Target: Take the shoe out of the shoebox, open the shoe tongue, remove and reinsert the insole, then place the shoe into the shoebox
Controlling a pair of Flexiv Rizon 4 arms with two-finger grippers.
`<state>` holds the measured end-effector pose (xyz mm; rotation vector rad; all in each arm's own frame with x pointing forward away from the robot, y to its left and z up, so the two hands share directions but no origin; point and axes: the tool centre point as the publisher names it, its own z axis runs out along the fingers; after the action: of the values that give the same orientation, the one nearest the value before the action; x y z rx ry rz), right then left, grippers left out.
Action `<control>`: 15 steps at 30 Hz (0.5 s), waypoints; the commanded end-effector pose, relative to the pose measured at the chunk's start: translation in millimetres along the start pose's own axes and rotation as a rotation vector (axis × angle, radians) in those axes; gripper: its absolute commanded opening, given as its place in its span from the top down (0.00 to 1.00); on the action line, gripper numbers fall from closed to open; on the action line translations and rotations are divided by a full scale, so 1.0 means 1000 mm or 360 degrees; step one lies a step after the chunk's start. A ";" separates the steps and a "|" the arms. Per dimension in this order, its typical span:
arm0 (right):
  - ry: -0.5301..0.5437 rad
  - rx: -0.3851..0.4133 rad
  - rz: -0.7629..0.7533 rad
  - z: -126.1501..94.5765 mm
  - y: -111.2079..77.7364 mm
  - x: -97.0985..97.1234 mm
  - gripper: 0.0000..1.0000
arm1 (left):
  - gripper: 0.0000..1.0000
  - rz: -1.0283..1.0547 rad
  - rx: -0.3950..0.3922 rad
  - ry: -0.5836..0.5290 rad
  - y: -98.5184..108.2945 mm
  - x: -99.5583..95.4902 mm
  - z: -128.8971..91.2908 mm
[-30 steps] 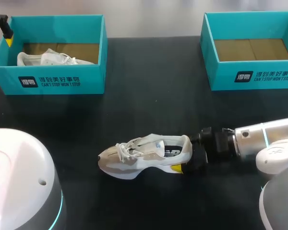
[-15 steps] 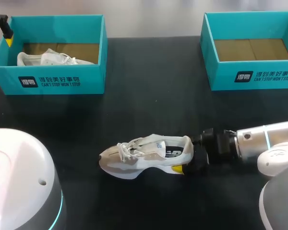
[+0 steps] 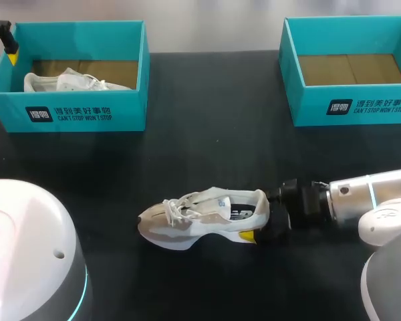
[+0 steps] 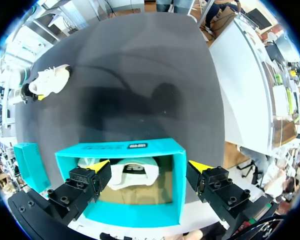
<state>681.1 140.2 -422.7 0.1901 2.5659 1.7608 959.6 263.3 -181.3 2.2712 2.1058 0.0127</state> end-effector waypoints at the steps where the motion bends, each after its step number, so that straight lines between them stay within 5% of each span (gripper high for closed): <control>1: -0.0001 0.0010 0.0002 0.000 0.001 0.001 1.00 | 0.00 -0.0032 -0.0069 0.0033 -0.041 -0.021 -0.012; 10: -0.0001 0.0010 0.0002 0.000 0.001 0.001 1.00 | 0.00 -0.0264 -0.0010 0.0034 -0.099 -0.068 -0.019; 15: -0.0001 0.0010 0.0002 0.000 0.001 0.001 1.00 | 0.00 -0.0676 0.0027 0.0022 -0.121 -0.096 -0.017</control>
<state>681.0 140.0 -422.8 0.1902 2.5659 1.7607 855.1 190.9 -165.7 1.9777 2.4449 -0.0833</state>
